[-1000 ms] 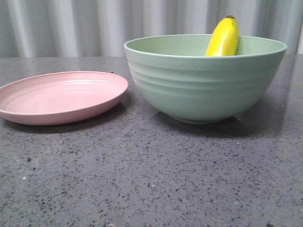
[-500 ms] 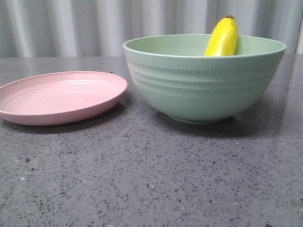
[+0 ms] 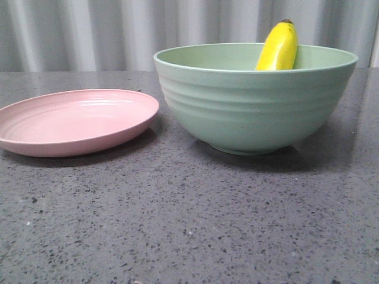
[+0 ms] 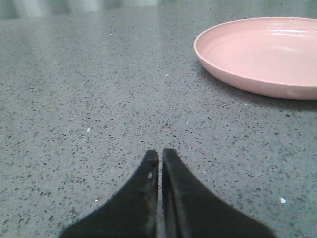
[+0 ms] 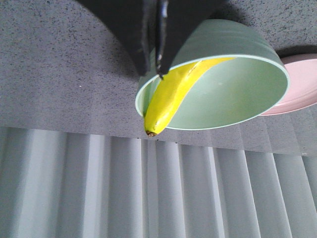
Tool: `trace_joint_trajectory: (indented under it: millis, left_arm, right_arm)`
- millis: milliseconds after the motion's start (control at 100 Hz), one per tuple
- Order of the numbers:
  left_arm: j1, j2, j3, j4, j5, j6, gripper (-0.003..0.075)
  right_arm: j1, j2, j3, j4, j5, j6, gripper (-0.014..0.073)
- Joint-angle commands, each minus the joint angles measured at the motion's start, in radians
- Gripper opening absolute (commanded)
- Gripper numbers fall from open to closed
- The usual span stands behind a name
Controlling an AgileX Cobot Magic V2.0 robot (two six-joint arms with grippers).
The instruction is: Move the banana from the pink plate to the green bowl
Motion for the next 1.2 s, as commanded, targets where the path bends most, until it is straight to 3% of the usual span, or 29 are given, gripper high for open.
trace_joint_trajectory:
  millis: [0, 520, 640, 880, 990, 1190]
  left_arm:
    - [0.001, -0.030, 0.011, 0.002, -0.060, -0.008, -0.0020]
    - [0.001, -0.030, 0.011, 0.002, -0.060, -0.008, -0.0020]
    - [0.001, -0.030, 0.011, 0.002, -0.060, -0.008, -0.0020]
    - [0.001, -0.030, 0.011, 0.002, -0.060, -0.008, -0.0020]
    - [0.001, -0.030, 0.011, 0.002, -0.060, -0.008, -0.0020]
    - [0.001, -0.030, 0.011, 0.002, -0.061, -0.008, -0.0020]
  right_arm:
    - [0.003, 0.009, -0.024, -0.003, -0.076, -0.006, -0.0071]
    - [-0.011, 0.009, 0.010, -0.007, -0.119, -0.006, -0.0071]
    - [-0.077, 0.009, 0.091, -0.118, -0.224, 0.013, -0.0071]
    - [-0.299, -0.003, 0.284, -0.235, -0.429, 0.214, -0.0071]
    - [-0.342, -0.076, 0.338, -0.260, -0.424, 0.226, -0.0071]
    - [-0.357, -0.126, 0.336, -0.308, -0.188, 0.226, -0.0071]
